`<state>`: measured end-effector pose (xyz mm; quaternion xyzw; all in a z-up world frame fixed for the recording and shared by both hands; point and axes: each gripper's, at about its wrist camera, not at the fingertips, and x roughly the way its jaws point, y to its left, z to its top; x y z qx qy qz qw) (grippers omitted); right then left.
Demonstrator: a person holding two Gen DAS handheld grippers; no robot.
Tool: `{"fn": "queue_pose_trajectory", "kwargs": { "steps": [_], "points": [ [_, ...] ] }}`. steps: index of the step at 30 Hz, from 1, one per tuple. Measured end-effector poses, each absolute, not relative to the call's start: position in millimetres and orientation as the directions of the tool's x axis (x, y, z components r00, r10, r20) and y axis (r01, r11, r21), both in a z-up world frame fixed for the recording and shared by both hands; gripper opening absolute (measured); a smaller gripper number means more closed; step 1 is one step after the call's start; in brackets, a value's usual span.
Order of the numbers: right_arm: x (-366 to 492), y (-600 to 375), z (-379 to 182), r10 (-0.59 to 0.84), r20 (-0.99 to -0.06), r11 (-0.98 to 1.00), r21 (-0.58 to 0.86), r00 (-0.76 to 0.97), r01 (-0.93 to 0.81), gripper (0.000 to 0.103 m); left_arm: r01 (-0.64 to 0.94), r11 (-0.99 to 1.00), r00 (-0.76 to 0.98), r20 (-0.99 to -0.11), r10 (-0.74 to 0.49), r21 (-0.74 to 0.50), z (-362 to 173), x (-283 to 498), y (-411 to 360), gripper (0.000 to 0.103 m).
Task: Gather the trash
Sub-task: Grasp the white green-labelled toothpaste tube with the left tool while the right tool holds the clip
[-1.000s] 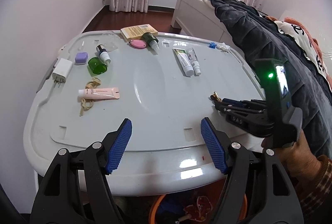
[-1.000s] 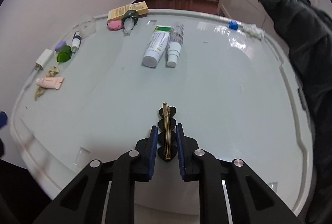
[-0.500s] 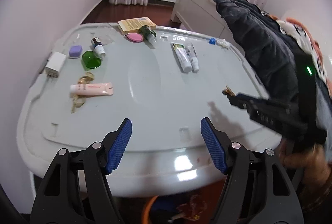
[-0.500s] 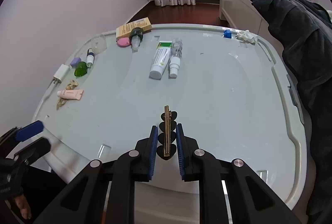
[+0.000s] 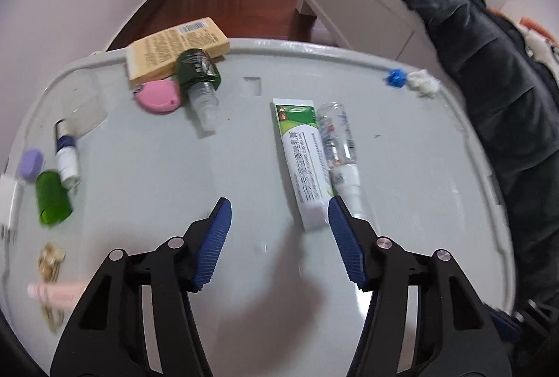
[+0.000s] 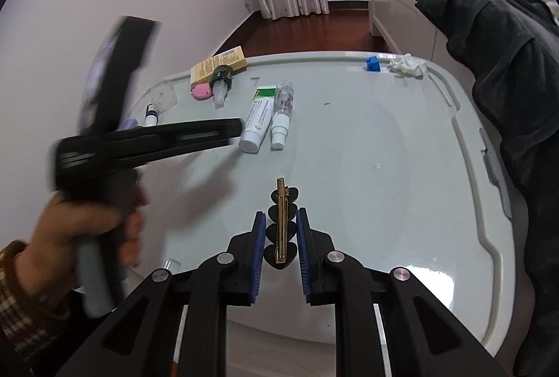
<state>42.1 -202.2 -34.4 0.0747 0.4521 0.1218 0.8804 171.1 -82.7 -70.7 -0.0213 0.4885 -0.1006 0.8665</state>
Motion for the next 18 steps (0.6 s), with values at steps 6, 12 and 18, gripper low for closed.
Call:
{"fn": "queue_pose_trajectory", "kwargs": {
  "steps": [6, 12, 18],
  "points": [
    [41.0, -202.9, -27.7, 0.304, -0.763, 0.952, 0.263, 0.571, -0.155, 0.018, 0.191, 0.976, 0.521, -0.832, -0.191, -0.104, -74.1, 184.0, -96.8, 0.056],
    [38.8, -195.5, -23.6, 0.308, -0.758, 0.951, 0.253, 0.575, -0.175, 0.018, 0.169, 0.982, 0.524, -0.836, -0.162, -0.085, -82.5, 203.0, -102.2, 0.058],
    [38.0, -195.7, -22.7, 0.309, -0.755, 0.951, 0.257, 0.578, -0.173, 0.018, 0.145, 0.989, 0.556, -0.824, -0.106, -0.029, -83.2, 204.2, -89.3, 0.024]
  ]
}}
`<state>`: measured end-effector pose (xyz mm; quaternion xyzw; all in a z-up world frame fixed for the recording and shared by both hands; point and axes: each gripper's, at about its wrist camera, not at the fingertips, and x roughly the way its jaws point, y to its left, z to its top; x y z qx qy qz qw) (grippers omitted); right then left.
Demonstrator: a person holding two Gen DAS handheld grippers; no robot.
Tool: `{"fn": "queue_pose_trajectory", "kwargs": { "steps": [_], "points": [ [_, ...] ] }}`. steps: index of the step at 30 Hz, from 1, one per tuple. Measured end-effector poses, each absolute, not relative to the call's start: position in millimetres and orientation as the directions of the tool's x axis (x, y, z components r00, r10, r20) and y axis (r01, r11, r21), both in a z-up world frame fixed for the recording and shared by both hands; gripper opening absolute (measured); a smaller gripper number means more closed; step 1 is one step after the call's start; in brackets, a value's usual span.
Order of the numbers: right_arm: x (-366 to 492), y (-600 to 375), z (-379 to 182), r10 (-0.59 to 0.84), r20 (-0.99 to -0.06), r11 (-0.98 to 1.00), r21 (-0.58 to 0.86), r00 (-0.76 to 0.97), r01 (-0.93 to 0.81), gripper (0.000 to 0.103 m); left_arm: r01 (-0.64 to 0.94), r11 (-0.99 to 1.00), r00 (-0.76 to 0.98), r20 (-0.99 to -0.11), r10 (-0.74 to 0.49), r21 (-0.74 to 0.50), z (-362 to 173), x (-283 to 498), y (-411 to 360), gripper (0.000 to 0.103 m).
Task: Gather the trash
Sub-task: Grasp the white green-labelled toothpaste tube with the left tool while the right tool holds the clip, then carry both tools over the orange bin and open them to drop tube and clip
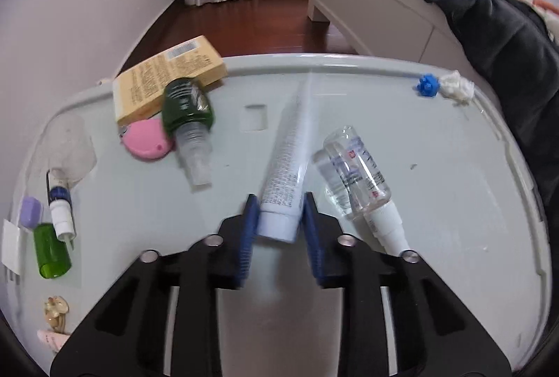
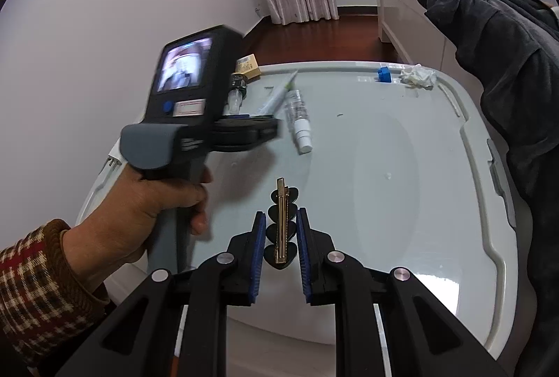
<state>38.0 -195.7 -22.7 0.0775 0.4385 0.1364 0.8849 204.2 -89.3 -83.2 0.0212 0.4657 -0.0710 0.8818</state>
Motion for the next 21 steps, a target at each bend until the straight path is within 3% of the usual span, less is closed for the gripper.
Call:
{"fn": "queue_pose_trajectory", "kwargs": {
  "steps": [12, 21],
  "points": [
    [30.3, -194.9, -7.7, 0.335, -0.728, 0.942, 0.274, 0.599, -0.194, 0.018, 0.128, 0.991, 0.580, -0.807, -0.110, -0.043, -49.3, 141.5, -37.9, 0.024],
    [-22.6, -175.1, 4.3, 0.398, -0.720, 0.917, 0.319, 0.569, -0.240, 0.018, 0.239, 0.969, 0.551, -0.814, -0.186, -0.060, -4.6, 20.3, -39.2, 0.024]
  ]
}}
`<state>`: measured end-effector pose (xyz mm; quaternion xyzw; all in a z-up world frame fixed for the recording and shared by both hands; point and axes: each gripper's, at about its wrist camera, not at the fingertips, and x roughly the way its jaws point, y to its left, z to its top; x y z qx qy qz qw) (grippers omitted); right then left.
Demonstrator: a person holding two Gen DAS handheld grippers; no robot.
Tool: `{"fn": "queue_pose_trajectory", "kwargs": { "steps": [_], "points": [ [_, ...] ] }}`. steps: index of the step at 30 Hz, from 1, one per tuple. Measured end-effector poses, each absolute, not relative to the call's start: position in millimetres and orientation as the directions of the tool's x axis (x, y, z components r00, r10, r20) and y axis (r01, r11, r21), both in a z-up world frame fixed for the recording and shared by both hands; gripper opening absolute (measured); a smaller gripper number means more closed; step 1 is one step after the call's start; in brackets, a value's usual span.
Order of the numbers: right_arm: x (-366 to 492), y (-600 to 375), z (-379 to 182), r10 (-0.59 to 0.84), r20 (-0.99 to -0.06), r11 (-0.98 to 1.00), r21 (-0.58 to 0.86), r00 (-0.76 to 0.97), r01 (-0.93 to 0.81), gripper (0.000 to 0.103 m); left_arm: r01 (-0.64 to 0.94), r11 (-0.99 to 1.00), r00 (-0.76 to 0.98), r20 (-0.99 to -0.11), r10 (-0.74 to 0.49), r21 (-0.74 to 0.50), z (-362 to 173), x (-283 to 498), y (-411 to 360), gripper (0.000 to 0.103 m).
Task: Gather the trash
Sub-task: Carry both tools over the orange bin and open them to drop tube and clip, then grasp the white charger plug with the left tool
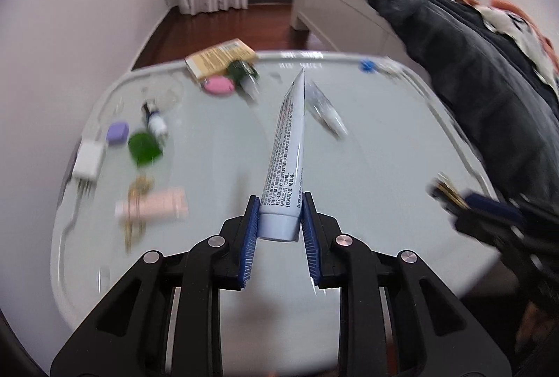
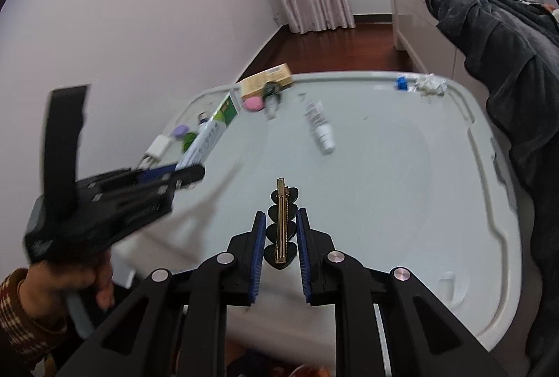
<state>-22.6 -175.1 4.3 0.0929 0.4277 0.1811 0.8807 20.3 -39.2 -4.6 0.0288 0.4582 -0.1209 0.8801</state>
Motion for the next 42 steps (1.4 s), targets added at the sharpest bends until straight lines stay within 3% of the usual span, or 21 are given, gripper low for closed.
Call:
{"fn": "queue_pose_trajectory", "kwargs": {
  "steps": [7, 13, 14, 15, 16, 18, 19, 24, 30, 31, 42],
  "points": [
    [-108.9, -153.3, -27.2, 0.408, -0.784, 0.913, 0.337, 0.467, -0.232, 0.018, 0.351, 0.926, 0.345, -0.900, -0.267, -0.140, -37.4, -88.6, -49.0, 0.024],
    [-150.7, -142.1, -79.1, 0.385, -0.857, 0.922, 0.341, 0.343, -0.184, 0.019, 0.365, 0.914, 0.196, -0.946, -0.259, -0.174, -82.6, -142.8, -52.1, 0.024],
    [-150.3, -140.8, -84.8, 0.375, -0.868, 0.926, 0.333, 0.326, -0.179, 0.022, 0.345, 0.919, 0.179, -0.947, -0.265, -0.192, -86.9, -143.9, -49.4, 0.024],
    [-149.8, -139.9, -86.9, 0.361, -0.875, 0.931, 0.319, 0.324, -0.177, 0.035, 0.336, 0.919, 0.160, -0.949, -0.270, -0.204, -90.4, -144.2, -48.1, 0.028],
    [-149.9, -139.7, -86.4, 0.344, -0.877, 0.938, 0.300, 0.337, -0.174, 0.051, 0.331, 0.922, 0.149, -0.954, -0.260, -0.200, -92.1, -144.4, -47.1, 0.040],
    [-152.9, -140.5, -80.5, 0.311, -0.870, 0.949, 0.264, 0.384, -0.170, 0.065, 0.323, 0.932, 0.174, -0.958, -0.229, -0.165, -88.7, -144.7, -44.6, 0.060],
    [-152.0, -142.0, -79.0, 0.310, -0.865, 0.950, 0.264, 0.394, -0.167, 0.070, 0.320, 0.934, 0.201, -0.952, -0.232, -0.160, -83.7, -145.1, -42.3, 0.064],
    [-146.8, -157.4, -76.1, 0.352, -0.826, 0.935, 0.334, 0.440, -0.122, 0.083, 0.301, 0.941, 0.313, -0.916, -0.251, -0.155, -63.6, -143.7, -31.2, 0.065],
    [-133.5, -177.5, -63.2, 0.432, -0.767, 0.889, 0.450, 0.474, -0.081, 0.086, 0.260, 0.961, 0.464, -0.861, -0.211, -0.095, -36.6, -131.9, -21.6, 0.065],
    [-128.9, -180.3, -59.5, 0.442, -0.758, 0.882, 0.464, 0.480, -0.081, 0.086, 0.247, 0.966, 0.485, -0.853, -0.193, -0.077, -32.3, -126.6, -17.3, 0.070],
    [-42.6, -168.0, 7.5, 0.348, -0.745, 0.937, 0.280, 0.569, -0.207, 0.095, 0.111, 0.991, 0.569, -0.813, -0.123, -0.073, -10.5, -36.3, 36.4, 0.075]
  ]
}}
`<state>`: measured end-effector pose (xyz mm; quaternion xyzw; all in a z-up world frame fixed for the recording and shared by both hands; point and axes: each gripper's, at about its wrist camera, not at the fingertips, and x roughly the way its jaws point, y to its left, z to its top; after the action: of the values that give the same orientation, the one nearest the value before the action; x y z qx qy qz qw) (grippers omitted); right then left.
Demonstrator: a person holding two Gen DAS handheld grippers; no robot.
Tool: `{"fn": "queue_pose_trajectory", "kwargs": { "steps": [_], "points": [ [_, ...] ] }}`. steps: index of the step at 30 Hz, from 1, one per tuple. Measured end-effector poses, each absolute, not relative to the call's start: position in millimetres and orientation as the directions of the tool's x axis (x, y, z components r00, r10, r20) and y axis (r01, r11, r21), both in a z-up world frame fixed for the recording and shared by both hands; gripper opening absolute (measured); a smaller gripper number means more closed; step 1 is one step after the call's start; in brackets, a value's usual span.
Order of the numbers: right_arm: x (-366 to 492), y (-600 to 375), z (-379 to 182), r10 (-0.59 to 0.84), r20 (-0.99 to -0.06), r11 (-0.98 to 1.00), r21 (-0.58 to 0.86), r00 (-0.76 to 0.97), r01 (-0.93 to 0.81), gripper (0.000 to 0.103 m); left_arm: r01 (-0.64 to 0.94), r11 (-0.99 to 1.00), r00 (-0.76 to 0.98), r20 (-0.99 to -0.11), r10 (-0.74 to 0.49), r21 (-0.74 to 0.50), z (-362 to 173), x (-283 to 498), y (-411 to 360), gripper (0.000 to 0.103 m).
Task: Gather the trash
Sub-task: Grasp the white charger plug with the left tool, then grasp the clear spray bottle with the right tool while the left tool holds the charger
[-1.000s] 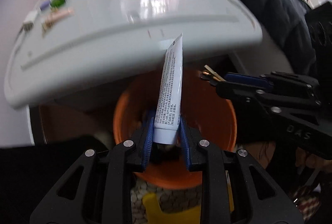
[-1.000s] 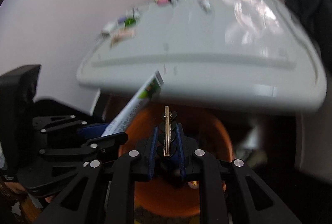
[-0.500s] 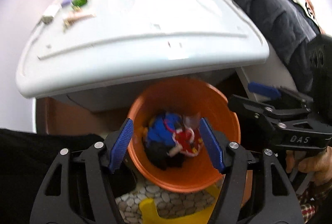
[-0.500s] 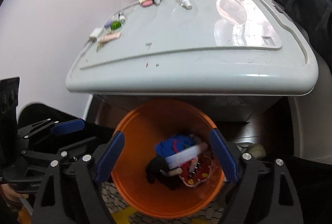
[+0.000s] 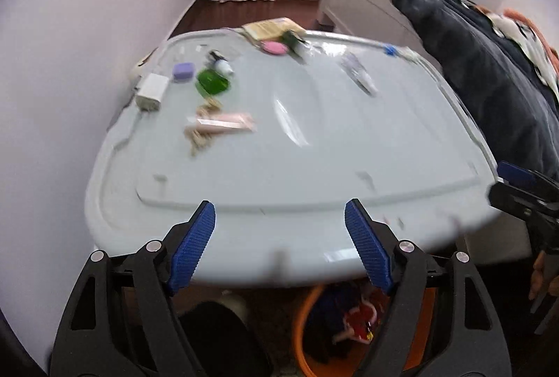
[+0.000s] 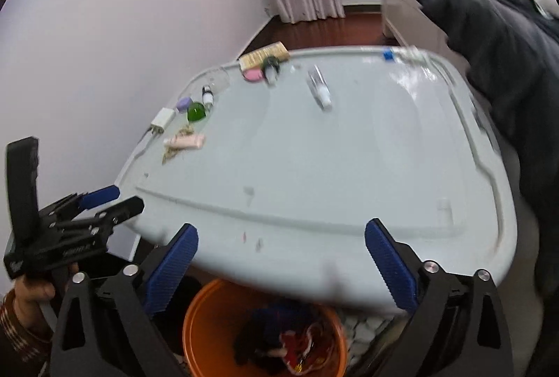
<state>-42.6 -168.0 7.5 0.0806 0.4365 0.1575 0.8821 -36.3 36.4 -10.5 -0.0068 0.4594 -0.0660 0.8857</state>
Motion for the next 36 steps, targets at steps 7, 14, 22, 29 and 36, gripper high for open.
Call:
{"fn": "queue_pose_trajectory", "kwargs": {
  "steps": [7, 14, 22, 29, 36],
  "points": [
    [15.5, -151.0, 36.8, 0.392, -0.682, 0.920, 0.271, 0.617, -0.284, 0.096, -0.007, 0.995, 0.581, -0.810, -0.080, -0.103, -1.5, 32.6, 93.2, 0.075],
    [34.4, -154.3, 14.2, 0.433, -0.648, 0.900, 0.353, 0.626, -0.258, 0.096, -0.105, 0.994, 0.566, -0.822, 0.066, 0.008, -18.2, 103.6, 145.6, 0.075],
    [48.9, -157.0, -1.1, 0.430, -0.685, 0.899, 0.384, 0.588, -0.211, 0.096, -0.071, 0.991, 0.519, -0.844, 0.134, 0.114, -54.1, 144.5, 148.6, 0.075],
    [45.9, -152.0, 5.0, 0.426, -0.675, 0.903, 0.361, 0.602, -0.234, 0.096, -0.086, 0.984, 0.510, -0.842, 0.178, 0.156, -68.8, 157.5, 150.6, 0.045],
    [48.0, -145.8, 4.9, 0.430, -0.678, 0.902, 0.349, 0.596, -0.253, 0.096, -0.149, 0.984, 0.500, -0.851, 0.161, 0.098, -57.4, 141.7, 160.1, 0.042]
  ]
}}
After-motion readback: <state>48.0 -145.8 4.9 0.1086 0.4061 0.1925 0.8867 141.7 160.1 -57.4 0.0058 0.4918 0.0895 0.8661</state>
